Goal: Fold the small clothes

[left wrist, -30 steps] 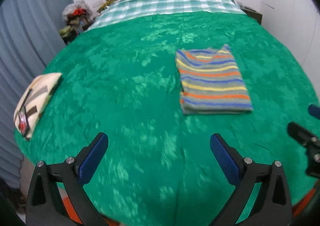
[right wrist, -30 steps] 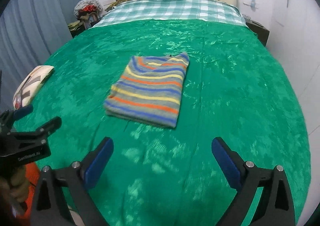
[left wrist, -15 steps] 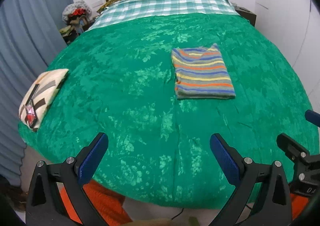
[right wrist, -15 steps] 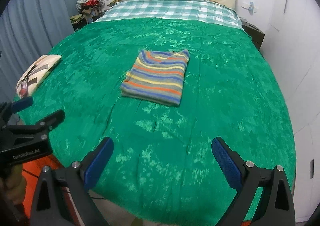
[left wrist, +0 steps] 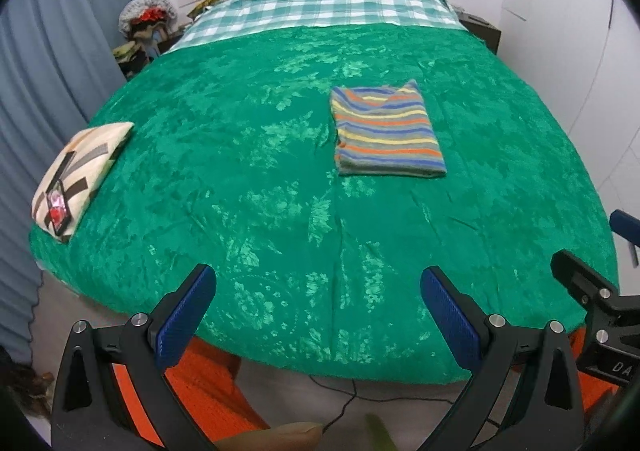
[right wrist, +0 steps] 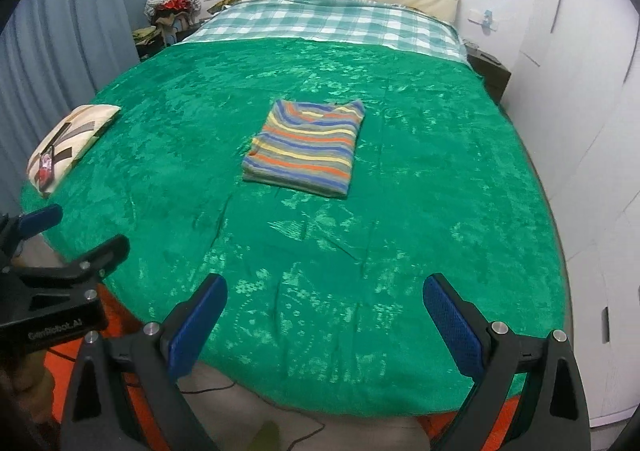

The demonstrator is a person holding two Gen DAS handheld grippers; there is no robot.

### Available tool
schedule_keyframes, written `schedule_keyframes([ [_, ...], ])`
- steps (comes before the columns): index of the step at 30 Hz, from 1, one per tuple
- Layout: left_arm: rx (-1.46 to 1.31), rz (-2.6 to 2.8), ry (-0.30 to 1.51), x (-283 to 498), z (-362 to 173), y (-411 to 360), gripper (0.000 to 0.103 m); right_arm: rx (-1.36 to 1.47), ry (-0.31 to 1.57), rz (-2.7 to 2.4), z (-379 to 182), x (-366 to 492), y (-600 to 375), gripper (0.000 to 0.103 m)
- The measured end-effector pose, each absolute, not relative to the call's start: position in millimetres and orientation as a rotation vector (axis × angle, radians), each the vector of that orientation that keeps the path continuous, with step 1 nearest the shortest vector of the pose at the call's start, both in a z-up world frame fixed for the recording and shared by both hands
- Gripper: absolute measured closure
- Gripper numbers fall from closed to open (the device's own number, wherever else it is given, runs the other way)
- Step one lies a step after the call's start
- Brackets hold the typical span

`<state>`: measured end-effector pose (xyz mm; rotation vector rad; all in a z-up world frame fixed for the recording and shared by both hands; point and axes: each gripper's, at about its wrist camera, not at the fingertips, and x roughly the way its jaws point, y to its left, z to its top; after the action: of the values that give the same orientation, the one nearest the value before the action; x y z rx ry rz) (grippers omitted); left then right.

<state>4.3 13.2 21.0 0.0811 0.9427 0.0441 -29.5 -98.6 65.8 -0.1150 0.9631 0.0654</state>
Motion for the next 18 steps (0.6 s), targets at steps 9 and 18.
schedule_keyframes([
  [9,0.084,0.039,0.908,-4.8,34.2,9.7,0.001,-0.091,0.939,0.059,80.6,-41.7,-106.7,0.005],
  [18,0.073,0.023,0.911,-24.5,48.2,10.6,0.001,-0.104,0.897,0.048,108.1,-67.4,-108.4,0.005],
])
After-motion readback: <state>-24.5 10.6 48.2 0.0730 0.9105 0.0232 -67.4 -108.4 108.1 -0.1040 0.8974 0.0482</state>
